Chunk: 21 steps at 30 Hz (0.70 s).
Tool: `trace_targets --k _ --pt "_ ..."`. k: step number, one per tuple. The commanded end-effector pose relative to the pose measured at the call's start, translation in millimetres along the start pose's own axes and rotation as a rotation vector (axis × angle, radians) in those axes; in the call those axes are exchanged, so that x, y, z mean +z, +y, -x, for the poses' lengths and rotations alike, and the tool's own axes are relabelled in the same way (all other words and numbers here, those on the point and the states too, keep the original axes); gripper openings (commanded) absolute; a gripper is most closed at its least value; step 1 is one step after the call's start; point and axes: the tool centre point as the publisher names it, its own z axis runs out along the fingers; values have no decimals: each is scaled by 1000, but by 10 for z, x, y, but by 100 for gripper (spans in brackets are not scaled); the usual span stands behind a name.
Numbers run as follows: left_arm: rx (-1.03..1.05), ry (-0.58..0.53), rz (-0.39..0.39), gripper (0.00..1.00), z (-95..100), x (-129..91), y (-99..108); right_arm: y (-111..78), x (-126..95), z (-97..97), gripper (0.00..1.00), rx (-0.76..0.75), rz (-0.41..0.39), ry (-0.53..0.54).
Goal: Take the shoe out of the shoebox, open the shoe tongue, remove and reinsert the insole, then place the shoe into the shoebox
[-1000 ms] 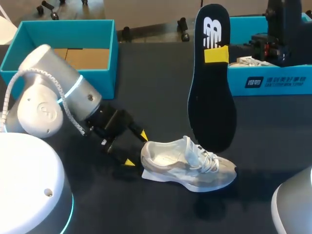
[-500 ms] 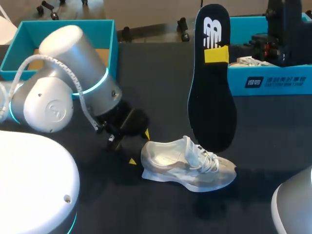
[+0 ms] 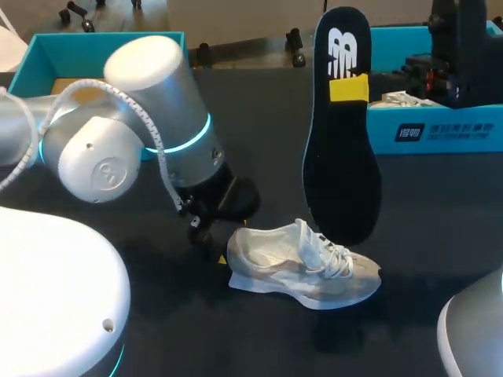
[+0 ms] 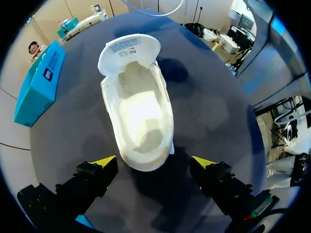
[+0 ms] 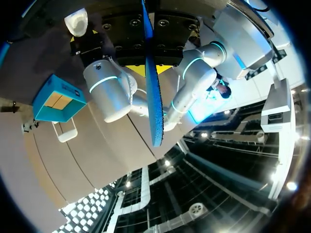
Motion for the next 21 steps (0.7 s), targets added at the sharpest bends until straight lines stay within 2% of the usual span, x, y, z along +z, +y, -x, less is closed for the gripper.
trace_targets --k 1,10,16,21 --pt "-4 -3 59 100 -1 -32 -35 28 32 28 0 2 -6 2" --pt "-9 -11 61 100 21 -39 -70 28 32 28 0 2 -6 2" --pt "17 -38 29 100 88 -138 -229 28 32 28 0 2 -6 2" --pt "26 -58 22 100 216 -128 -402 28 32 28 0 2 -6 2"
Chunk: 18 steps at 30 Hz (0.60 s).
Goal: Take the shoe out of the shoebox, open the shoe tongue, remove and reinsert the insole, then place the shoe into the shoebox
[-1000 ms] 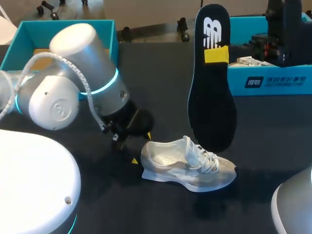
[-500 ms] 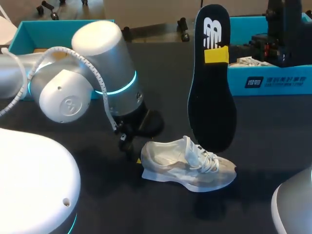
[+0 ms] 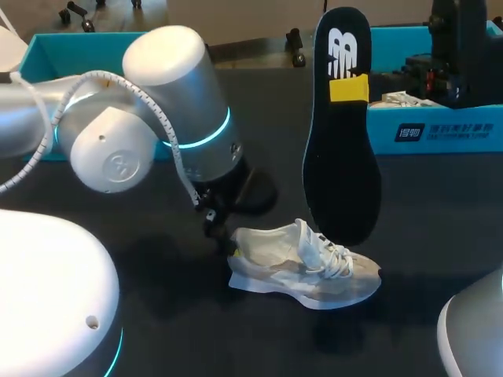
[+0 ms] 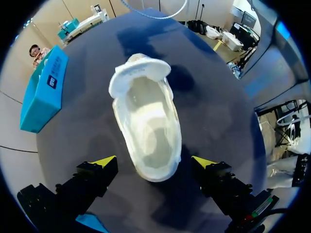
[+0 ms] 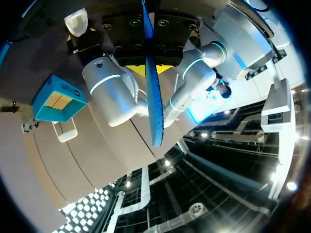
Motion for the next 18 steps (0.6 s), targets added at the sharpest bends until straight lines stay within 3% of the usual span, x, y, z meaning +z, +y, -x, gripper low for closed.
trace_targets --k 1,9,18 --pt "-2 -1 12 100 100 62 -130 30 33 28 0 2 -6 2" --pt "-13 -23 10 100 284 244 -348 30 33 28 0 2 -6 2" --pt "-66 -9 7 100 536 488 -460 30 33 28 0 2 -6 2"
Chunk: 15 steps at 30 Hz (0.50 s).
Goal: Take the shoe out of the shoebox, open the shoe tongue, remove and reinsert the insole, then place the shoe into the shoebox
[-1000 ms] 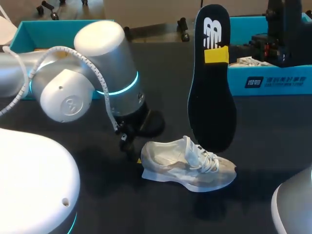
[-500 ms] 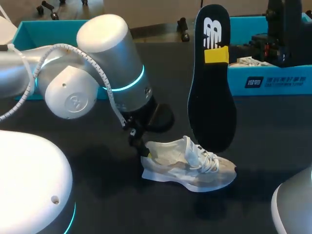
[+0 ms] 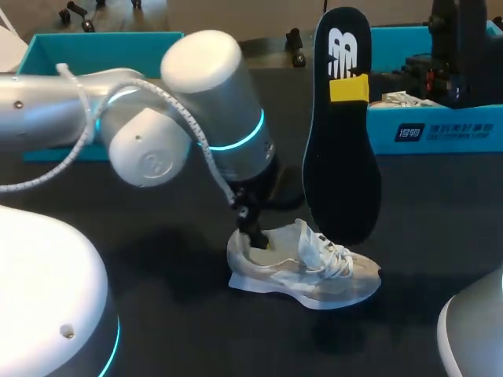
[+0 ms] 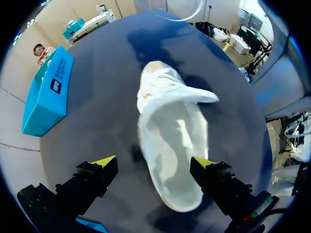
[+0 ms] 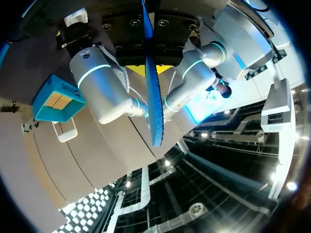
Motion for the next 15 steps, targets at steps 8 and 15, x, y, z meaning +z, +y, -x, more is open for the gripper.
trace_targets --k 8,15 --pt "-7 18 41 93 114 382 -179 29 34 27 0 2 -6 2" --pt "-21 6 56 77 120 436 -154 29 34 27 0 2 -6 2"
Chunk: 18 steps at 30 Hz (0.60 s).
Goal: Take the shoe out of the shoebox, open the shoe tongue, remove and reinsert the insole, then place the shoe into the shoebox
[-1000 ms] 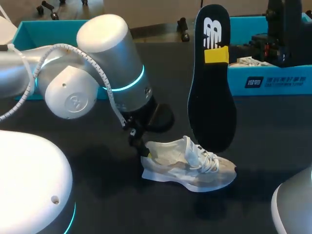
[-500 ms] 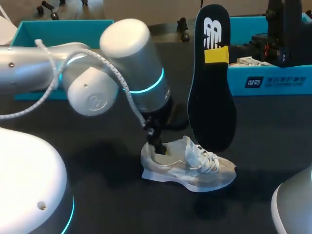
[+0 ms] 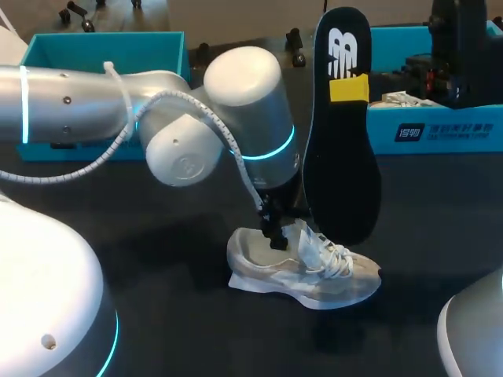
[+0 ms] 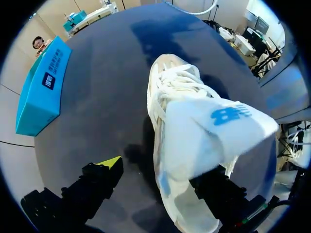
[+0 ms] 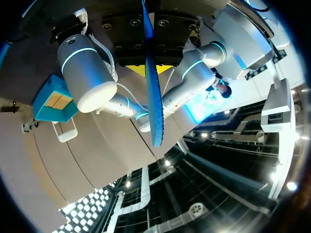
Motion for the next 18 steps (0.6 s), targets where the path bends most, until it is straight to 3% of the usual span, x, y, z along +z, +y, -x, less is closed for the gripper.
trace_targets --k 1,3,6,9,14,16,18 --pt "-3 -1 7 75 -1 52 -14 29 34 28 0 2 -6 2" --pt "-5 -1 9 65 -5 61 -7 29 34 28 0 2 -6 2" --pt "-8 -3 12 62 -12 68 2 29 34 28 0 2 -6 2" --pt "-9 -3 14 60 -17 79 8 29 34 28 0 2 -6 2" --pt "-16 6 20 65 -21 119 21 29 34 28 0 2 -6 2" --pt "-17 10 20 57 -27 128 24 29 34 28 0 2 -6 2" --pt "-16 13 20 33 -40 133 28 29 34 28 0 2 -6 2"
